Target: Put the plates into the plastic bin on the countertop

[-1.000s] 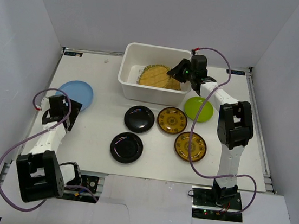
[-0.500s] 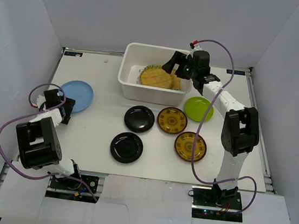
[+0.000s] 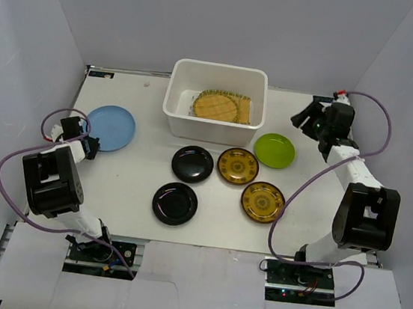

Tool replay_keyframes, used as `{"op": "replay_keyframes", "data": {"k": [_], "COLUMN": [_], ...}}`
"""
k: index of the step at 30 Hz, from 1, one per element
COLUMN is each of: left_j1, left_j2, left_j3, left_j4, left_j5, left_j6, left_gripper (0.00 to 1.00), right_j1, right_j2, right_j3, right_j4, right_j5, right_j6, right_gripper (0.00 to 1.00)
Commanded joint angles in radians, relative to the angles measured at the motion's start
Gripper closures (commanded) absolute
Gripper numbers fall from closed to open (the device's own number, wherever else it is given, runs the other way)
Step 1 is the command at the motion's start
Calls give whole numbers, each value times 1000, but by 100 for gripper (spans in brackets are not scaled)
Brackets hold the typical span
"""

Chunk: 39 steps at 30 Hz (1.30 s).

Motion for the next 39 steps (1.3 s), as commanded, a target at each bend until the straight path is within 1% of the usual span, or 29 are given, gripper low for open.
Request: {"op": "replay_keyframes", "data": {"k": [1, 2, 3, 4, 6, 10, 12, 16, 18, 20, 21, 22, 23, 24, 25, 26, 27, 29, 30, 31, 32, 33, 34, 36, 38, 39], "left_j1": [3, 6, 6, 7, 7, -2, -14, -80, -108, -184, -221, -299, -336, -368, -446, -471, -523, -563, -582, -611, -622, -640, -649, -662, -668, -672], "left_j2": [5, -13, -32, -55, -154, -317, -377, -440, -439, -406, -390, -370, -316, -281, -244, -174, -140, -68, 12, 82, 83, 145, 176, 253, 291, 330], "left_j3": [24, 23, 18, 10, -2, 15, 44, 124, 193, 248, 312, 346, 381, 462, 505, 544, 614, 697, 742, 824, 858, 888, 942, 986, 1027, 1041], "left_j4": [-17, -13, 0, 6, 42, 75, 73, 104, 104, 104, 98, 92, 78, 42, 20, 0, -34, -77, -135, -179, -193, -209, -224, -262, -282, -293], "left_j5": [1, 10, 24, 46, 144, 276, 306, 324, 346, 354, 350, 346, 340, 335, 329, 327, 302, 278, 260, 257, 255, 255, 257, 263, 277, 278], "left_j6": [56, 59, 65, 68, 63, 10, 0, -3, 11, 28, 55, 68, 82, 106, 115, 125, 146, 174, 187, 209, 217, 224, 234, 237, 235, 235], "left_gripper": [100, 100, 100, 100, 100, 100, 100, 100, 100, 100, 100, 100, 100, 100, 100, 100, 100, 100, 100, 100, 100, 100, 100, 100, 100, 100], "right_j1": [-113, -131, -160, -168, -184, -208, -213, -216, -219, -219, -217, -219, -217, -219, -219, -219, -219, -217, -219, -219, -217, -219, -217, -217, -217, -219], "right_j2": [-6, -3, -2, 3, 21, 64, 78, 76, 82, 92, 104, 109, 112, 119, 122, 127, 136, 144, 153, 165, 168, 173, 179, 193, 207, 210], "right_j3": [-108, -155, -177, -195, -234, -271, -297, -334, -344, -347, -349, -350, -355, -360, -364, -364, -366, -372, -375, -375, -373, -373, -373, -373, -373, -373], "right_j4": [7, 19, 42, 54, 79, 129, 149, 162, 165, 182, 186, 188, 201, 211, 217, 218, 223, 231, 243, 248, 248, 252, 255, 267, 277, 286], "right_j5": [-4, -48, -59, -62, -56, -111, -125, -95, -95, -116, -127, -136, -148, -154, -163, -167, -170, -177, -182, -188, -193, -193, -193, -199, -207, -208], "right_j6": [21, 36, 48, 59, 81, 125, 139, 144, 150, 157, 161, 168, 171, 176, 180, 182, 185, 191, 193, 196, 197, 197, 197, 205, 214, 219], "right_gripper": [35, 30, 28, 24, 20, 19, 19, 21, 23, 30, 32, 35, 36, 37, 40, 41, 41, 42, 42, 42, 42, 42, 43, 47, 48, 51]}}
